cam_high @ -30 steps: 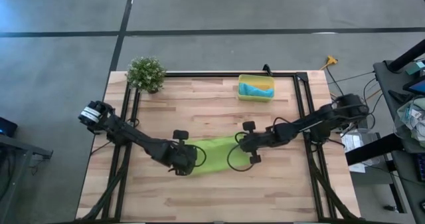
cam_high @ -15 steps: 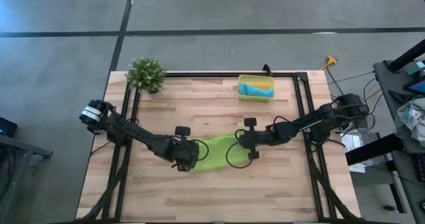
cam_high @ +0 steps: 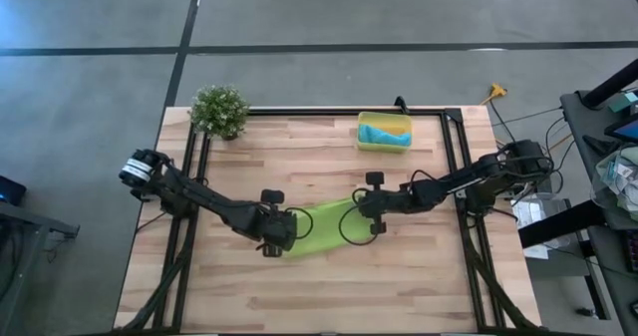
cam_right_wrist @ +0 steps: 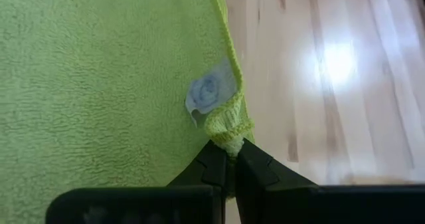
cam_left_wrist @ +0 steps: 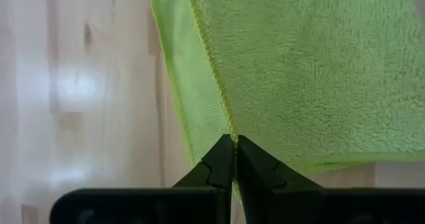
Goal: Roll microfiber towels into tight, uniform cylinder then place into a basket
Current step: Fold the green microfiber towel
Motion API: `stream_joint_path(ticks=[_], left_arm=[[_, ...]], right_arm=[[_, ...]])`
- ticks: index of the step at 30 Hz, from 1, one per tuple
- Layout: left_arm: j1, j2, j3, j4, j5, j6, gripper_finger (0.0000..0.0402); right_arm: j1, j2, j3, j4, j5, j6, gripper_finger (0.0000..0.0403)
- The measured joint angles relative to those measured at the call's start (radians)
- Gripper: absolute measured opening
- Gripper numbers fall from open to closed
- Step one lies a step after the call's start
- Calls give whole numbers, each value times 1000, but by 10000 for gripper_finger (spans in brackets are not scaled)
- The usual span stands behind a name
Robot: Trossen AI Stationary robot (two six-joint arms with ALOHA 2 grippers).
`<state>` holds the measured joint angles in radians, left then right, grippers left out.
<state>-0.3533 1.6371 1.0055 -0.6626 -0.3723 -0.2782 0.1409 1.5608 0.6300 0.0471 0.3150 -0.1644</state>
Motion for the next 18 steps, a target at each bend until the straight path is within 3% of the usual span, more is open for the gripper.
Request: stream_joint_path(ticks=[18], left_arm=[[14,-84,83,-107,34,15,1]], right_arm=[[-83,0,0,21,-8,-60,9]])
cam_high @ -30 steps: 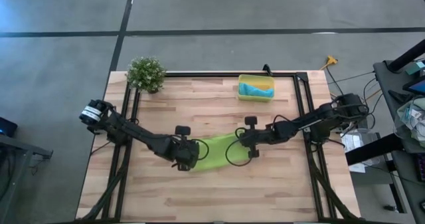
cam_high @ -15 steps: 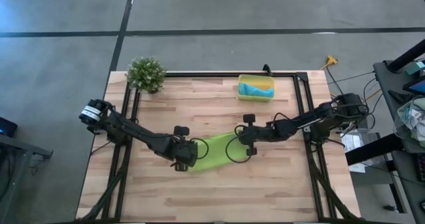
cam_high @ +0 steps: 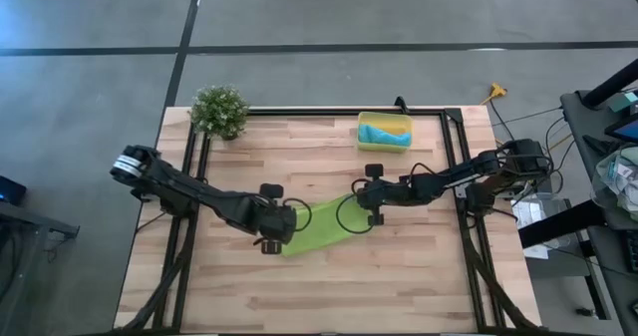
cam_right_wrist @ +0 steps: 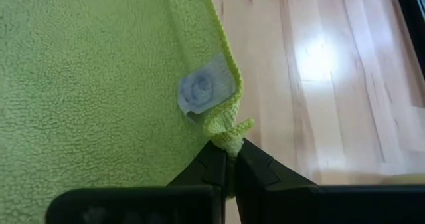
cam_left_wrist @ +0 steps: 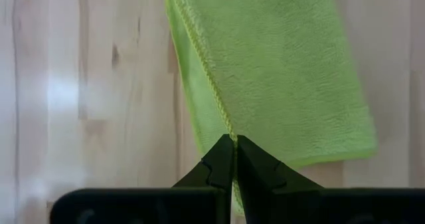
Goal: Roll microfiber towels into tight, uniform cylinder then place into a basket
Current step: Fold the green microfiber towel
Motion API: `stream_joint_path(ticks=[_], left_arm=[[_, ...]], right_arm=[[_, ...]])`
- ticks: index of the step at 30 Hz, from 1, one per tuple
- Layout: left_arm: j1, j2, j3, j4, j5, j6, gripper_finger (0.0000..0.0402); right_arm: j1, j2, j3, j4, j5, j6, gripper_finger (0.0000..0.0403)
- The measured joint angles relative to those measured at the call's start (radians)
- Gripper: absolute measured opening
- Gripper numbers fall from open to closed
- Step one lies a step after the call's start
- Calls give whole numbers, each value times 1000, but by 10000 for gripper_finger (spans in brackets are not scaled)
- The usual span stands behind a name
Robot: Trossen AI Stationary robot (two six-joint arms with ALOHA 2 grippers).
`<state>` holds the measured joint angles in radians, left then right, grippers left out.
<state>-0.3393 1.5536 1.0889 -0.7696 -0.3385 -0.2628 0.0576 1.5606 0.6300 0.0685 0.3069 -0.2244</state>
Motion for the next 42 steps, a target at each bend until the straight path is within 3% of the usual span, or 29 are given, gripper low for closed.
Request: stream_joint_path(ticks=[9,18,31,42], left_arm=[[4,25,-10,-7,53,-72,1],[22,79,-25,-7,42,-71,1],[32,92,-84,9,28,-75,3],[32,102,-84,27,-50,-73,77]], right_arm=[[-7,5,0,28,-129,-26,9],[-29,36,0,67,-131,-42,9],[-87,181,2,219,-120,-65,11],[-87,165,0,217,-119,-39,98]])
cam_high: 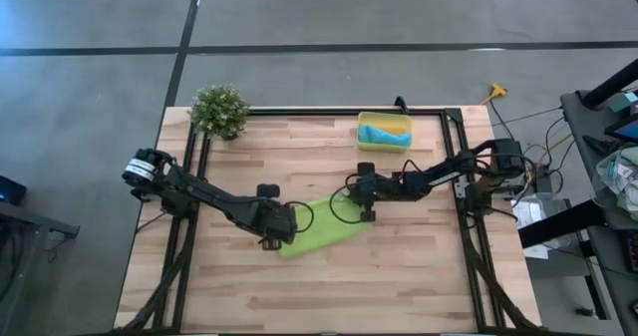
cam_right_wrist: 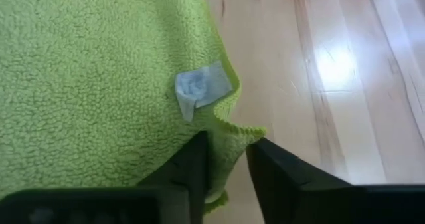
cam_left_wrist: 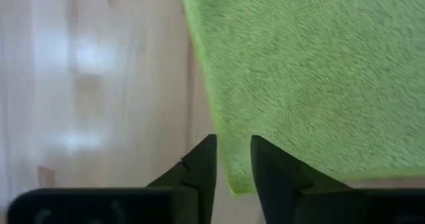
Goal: Roll microfiber towels into tight, uniform cylinder then place into a basket
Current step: Fold the green microfiber towel
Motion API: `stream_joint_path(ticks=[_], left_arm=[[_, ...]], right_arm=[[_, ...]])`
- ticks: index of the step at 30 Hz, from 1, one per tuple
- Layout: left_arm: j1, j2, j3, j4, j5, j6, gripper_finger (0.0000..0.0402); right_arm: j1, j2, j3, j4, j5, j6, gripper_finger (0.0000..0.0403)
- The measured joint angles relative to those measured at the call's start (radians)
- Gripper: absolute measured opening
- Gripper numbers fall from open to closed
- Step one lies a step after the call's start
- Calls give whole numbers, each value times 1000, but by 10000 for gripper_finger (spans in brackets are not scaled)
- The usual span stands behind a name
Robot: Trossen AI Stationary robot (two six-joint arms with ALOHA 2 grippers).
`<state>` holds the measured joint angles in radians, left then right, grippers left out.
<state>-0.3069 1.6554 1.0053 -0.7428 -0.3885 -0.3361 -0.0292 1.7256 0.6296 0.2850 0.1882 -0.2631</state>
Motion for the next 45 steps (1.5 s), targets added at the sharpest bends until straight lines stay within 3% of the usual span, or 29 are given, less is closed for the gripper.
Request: stream_joint_path(ticks=[7,12,23,31,37,40,45], left_arm=[[0,-3,0,-1,-53,1,102],[-1,-3,0,0,-63,1,102],[-1,-5,12,2,-60,-22,102],[-2,-5,16,3,-54,-26,103],[-2,-5,16,35,-53,-26,103],[-2,-5,13,131,-50,-13,103],[-3,11,3,353,123,167,103]], right_arm=[[1,-6,2,-31,89,28,161],[4,-52,0,-132,173,42,173],[20,-183,-11,-253,173,87,94],[39,-201,-38,-251,179,71,15],[37,-201,-53,-251,201,95,10],[26,-201,-69,-251,206,121,12],[12,-201,-77,-251,207,140,37]])
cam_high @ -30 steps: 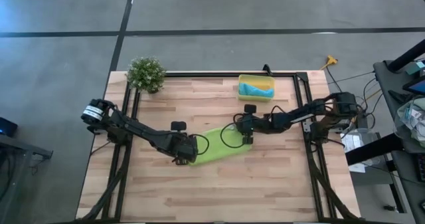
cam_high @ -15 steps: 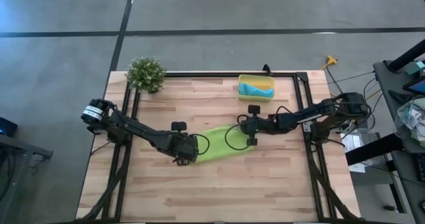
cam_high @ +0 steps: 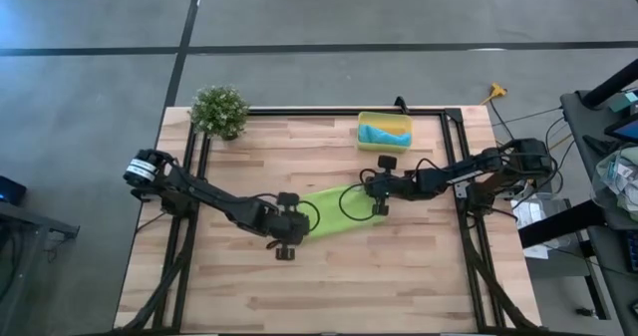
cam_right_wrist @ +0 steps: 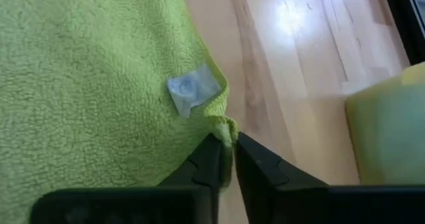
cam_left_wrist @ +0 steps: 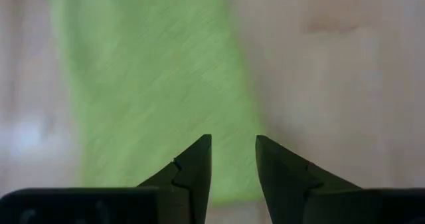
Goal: Roll microfiber towels into tight, uniform cylinder then place into a basket
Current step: Fold the green microfiber towel
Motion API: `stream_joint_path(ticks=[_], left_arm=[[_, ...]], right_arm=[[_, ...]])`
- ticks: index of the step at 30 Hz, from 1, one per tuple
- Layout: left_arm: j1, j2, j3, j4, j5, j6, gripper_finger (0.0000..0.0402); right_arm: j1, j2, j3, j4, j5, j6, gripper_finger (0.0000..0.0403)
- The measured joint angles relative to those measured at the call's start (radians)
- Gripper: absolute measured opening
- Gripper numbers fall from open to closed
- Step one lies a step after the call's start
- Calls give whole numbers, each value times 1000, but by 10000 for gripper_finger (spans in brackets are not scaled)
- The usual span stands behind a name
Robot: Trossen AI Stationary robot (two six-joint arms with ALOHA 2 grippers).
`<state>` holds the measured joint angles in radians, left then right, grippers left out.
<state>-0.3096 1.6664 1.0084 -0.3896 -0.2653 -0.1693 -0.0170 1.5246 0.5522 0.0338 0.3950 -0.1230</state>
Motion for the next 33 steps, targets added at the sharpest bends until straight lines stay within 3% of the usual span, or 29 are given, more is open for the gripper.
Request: stream_joint_path(ticks=[11,22,25,30,33], left_arm=[[3,93,-2,68,24,45,103],[1,157,3,75,74,-44,102],[-1,140,5,71,91,-81,102],[-4,132,12,142,144,-114,102],[-3,142,13,230,226,-121,102]], right_arm=[[2,-1,-1,-2,13,11,132],[4,-109,-2,-92,109,40,150],[11,-160,-2,-93,4,63,150],[88,-206,-5,58,-375,49,147],[184,-194,-12,177,-426,10,142]])
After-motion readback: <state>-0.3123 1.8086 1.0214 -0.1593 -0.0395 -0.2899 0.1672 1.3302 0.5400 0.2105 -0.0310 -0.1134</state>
